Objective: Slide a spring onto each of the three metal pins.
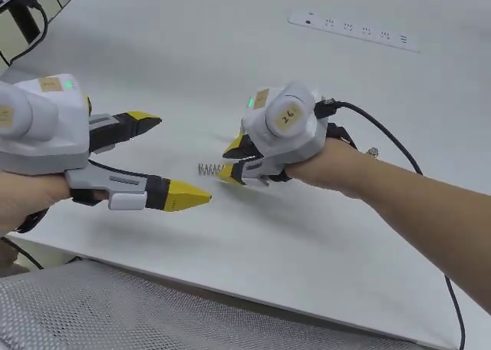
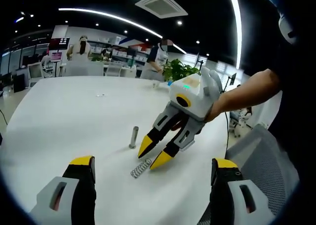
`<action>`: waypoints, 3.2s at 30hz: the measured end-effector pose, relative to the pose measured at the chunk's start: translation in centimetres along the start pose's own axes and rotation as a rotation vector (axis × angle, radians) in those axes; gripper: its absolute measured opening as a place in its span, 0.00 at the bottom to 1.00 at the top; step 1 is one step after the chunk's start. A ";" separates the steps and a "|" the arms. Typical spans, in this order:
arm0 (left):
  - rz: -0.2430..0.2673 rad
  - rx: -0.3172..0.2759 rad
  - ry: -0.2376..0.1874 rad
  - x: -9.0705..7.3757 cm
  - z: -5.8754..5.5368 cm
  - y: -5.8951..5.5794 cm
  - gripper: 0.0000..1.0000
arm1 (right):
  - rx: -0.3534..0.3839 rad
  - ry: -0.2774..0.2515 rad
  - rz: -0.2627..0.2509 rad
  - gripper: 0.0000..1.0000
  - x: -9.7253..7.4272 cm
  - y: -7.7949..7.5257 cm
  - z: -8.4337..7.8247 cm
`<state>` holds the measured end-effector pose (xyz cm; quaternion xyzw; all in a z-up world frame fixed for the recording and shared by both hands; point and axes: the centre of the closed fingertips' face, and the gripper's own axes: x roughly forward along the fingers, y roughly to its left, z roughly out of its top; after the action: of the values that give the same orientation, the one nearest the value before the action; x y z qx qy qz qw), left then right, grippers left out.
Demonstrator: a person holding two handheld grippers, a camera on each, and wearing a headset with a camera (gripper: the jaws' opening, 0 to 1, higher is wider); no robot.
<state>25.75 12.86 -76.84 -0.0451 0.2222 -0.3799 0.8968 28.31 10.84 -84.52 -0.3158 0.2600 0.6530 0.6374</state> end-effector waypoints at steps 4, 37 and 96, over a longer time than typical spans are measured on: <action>-0.002 0.000 0.002 0.1 0.0 -0.1 0.95 | 0.024 0.015 0.016 0.17 0.3 0.4 -0.4; -0.028 0.015 0.015 1.0 0.2 -0.8 0.93 | 0.039 -0.034 0.012 0.08 -1.9 1.1 0.2; -0.365 0.162 0.090 8.4 1.7 -9.0 0.29 | 0.002 -0.120 -0.030 0.08 -12.9 3.6 -2.8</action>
<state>25.70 0.47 -76.13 0.0048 0.2190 -0.5542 0.8031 24.82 -0.07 -76.99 -0.2791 0.2172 0.6607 0.6621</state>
